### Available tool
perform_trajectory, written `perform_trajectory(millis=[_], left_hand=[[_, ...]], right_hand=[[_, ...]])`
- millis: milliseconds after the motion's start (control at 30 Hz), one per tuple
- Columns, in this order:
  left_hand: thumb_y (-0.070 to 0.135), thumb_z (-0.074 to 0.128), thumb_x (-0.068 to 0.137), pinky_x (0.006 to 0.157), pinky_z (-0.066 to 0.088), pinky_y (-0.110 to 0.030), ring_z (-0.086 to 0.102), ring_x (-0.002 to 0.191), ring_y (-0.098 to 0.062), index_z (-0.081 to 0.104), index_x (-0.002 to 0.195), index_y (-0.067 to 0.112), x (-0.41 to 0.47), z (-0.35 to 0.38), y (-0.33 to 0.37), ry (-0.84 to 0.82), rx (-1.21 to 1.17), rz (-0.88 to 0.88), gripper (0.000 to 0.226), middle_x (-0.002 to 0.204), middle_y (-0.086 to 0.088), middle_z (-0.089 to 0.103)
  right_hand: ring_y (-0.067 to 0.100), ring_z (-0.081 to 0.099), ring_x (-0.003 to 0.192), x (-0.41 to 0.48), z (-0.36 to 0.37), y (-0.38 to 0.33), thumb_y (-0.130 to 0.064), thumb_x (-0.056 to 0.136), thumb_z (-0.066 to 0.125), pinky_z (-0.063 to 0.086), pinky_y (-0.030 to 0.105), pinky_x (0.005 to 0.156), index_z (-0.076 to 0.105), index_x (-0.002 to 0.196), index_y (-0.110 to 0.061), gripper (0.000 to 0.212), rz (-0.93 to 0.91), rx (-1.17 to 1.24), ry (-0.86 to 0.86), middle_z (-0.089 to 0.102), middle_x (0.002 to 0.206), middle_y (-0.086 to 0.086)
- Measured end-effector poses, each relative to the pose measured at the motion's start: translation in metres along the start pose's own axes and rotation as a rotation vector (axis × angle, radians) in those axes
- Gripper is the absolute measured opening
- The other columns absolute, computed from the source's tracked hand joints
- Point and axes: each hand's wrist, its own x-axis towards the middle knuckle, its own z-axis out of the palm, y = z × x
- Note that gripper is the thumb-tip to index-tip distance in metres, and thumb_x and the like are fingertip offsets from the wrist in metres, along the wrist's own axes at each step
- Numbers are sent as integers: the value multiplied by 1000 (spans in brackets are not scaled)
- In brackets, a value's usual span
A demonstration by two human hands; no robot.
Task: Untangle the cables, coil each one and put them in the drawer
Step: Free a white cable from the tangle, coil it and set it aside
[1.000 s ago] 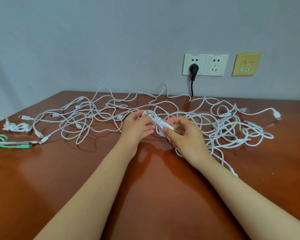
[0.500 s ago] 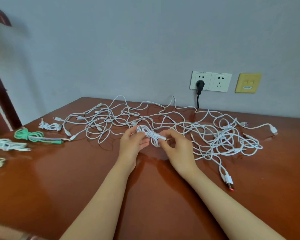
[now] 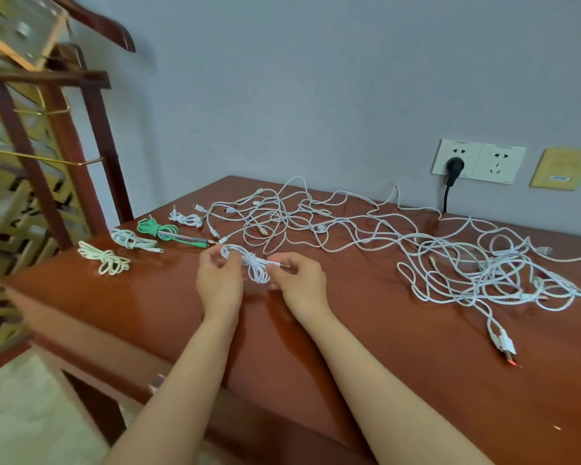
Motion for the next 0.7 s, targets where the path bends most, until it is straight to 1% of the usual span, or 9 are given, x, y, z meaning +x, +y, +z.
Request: perform_trajectory(millis=[67,133,167,267,367,467,533,633,700], left_hand=[[16,56,86,86,53,-40,64,80,-21,57,107,19,11,-20,0,49,52,-2,20,88,-1,64],[19,56,86,90,52,-45,66,91,-25,60,106,20,22,-39,0,69,99,-12,21,99,-6,68],[20,57,85,90,52,-45,66,92,-26,61,107,20,25,-47,1,83,133,-12,22,101,-7,68],[22,58,85,89,51,-38,65,92,-26,61,114,13,32,-68,6,154,223,11,30,102,-8,68],[20,56,87,83,43,-31,61,98,-28,60,120,8,34,-79,10,226,317,34,36,106,-11,66],[19,53,89,88,41,-32,56,109,-30,60,122,6,38,-85,12,257,388,51,37,116,-14,64],[14,53,89,96,37,-33,49,119,-31,55,129,4,39,-86,12,268,454,70,41,130,-16,54],[0,52,86,101,31,-28,37,128,-29,48,134,4,36,-83,10,251,538,129,48,140,-17,37],[-5,51,85,99,30,-25,36,128,-29,50,132,6,35,-82,10,250,570,191,49,137,-16,37]], right_hand=[[11,61,58,-3,20,-4,-14,82,63,50,20,71,68,85,-21,9,2,-2,-61,64,65,-2],[3,57,50,-4,38,-8,-13,82,63,47,14,64,69,88,-18,9,-8,-16,-125,61,62,-7],[0,55,48,-4,45,-9,-12,82,63,48,14,64,69,88,-16,10,-15,-20,-148,61,62,-7],[6,57,57,-3,65,-13,-10,81,63,52,25,74,71,89,-13,12,-49,-34,-202,62,65,-6],[9,56,70,-3,80,-16,-11,82,63,45,20,74,72,91,-12,12,-87,-59,-244,62,69,-8],[10,61,86,-2,92,-18,-15,83,64,42,17,76,73,94,-15,14,-108,-104,-259,71,92,-1],[10,62,95,1,96,-18,-18,83,64,43,20,81,73,94,-17,14,-119,-152,-265,71,99,-2],[11,62,96,5,97,-15,-22,83,65,46,23,84,73,94,-19,14,-109,-184,-263,71,98,-3],[8,61,92,6,95,-15,-23,82,67,42,17,80,72,98,-19,17,-102,-147,-271,70,99,-4]])
